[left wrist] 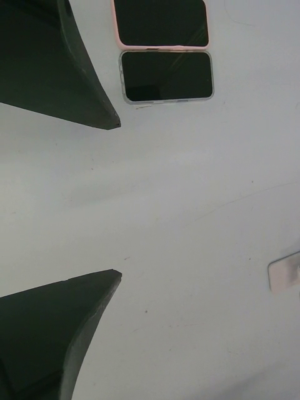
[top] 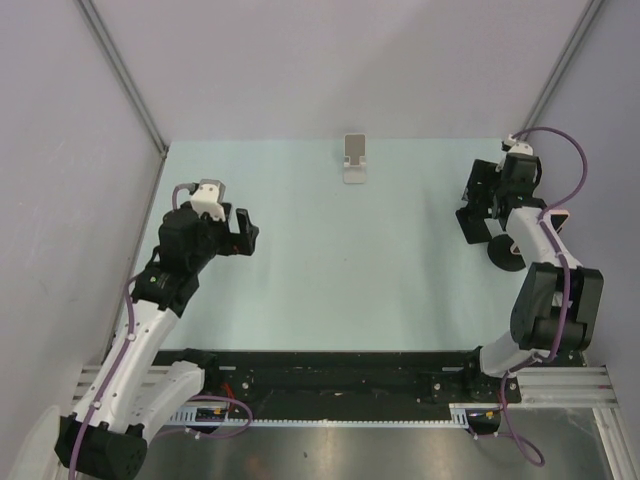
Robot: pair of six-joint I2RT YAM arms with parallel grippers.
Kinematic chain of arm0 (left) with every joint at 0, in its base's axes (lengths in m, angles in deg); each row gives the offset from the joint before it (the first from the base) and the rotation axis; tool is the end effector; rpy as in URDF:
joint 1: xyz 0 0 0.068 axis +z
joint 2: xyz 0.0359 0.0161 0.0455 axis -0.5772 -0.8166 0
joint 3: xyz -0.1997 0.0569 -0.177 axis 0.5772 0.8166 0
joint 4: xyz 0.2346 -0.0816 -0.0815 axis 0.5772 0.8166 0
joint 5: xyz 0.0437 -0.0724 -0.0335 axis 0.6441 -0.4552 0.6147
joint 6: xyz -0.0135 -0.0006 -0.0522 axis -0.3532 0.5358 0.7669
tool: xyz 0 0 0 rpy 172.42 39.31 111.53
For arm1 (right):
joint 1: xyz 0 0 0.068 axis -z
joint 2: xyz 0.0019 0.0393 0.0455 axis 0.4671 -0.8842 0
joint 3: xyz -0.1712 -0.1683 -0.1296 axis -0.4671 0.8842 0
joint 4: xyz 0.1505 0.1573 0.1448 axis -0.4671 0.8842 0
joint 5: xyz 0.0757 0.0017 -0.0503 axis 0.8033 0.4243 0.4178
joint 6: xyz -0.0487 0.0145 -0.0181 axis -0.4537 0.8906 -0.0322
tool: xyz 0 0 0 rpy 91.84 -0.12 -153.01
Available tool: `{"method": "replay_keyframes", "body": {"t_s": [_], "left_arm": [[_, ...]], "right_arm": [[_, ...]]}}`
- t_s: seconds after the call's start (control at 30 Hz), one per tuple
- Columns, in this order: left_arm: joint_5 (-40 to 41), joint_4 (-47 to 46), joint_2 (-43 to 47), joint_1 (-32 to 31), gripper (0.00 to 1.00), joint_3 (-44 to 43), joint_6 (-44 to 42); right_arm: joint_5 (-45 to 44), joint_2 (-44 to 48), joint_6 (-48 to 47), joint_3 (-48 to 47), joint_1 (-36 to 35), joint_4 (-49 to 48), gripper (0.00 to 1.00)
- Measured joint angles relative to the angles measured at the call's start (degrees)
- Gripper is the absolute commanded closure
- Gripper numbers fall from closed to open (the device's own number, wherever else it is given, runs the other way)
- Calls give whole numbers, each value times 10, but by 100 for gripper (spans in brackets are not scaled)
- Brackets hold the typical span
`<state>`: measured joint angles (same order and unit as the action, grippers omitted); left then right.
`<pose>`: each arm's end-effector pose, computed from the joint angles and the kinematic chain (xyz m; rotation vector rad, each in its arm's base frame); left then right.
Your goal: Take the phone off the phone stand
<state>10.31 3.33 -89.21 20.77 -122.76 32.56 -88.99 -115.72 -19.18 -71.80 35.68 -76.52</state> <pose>0.1796 -0.0485 0.3302 0.1700 1.9560 -0.2982 0.3412 -0.0477 0.2788 0.2618 2.1257 -0.0413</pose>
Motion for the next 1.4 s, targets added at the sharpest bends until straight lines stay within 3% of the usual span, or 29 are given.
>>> {"method": "replay_keyframes", "body": {"t_s": [0.33,0.63,0.73,0.77,0.87,0.93,1.03,1.17,1.4], "left_arm": [[24,-15,3,0,0,4,-8],[28,-17,-3,0,0,5,-8],[28,-17,-4,0,0,5,-8],[28,-17,-5,0,0,5,-8],[28,-17,-5,0,0,5,-8],[28,-17,-5,0,0,5,-8],[28,-17,-5,0,0,5,-8],[28,-17,-6,0,0,5,-8],[29,-17,-6,0,0,5,-8]], "right_arm": [[54,-122,-105,-70,24,-13,6],[80,-156,-137,-70,34,-14,28],[77,-156,-147,-70,29,-15,45],[74,-156,-148,-70,26,-16,59],[62,-157,-154,-70,14,-22,85],[53,-157,-156,-70,-3,-25,93],[46,-158,-152,-72,-40,-36,99],[34,-176,-136,-107,-98,-51,100],[-5,-292,-85,-300,-184,-55,100]]}}
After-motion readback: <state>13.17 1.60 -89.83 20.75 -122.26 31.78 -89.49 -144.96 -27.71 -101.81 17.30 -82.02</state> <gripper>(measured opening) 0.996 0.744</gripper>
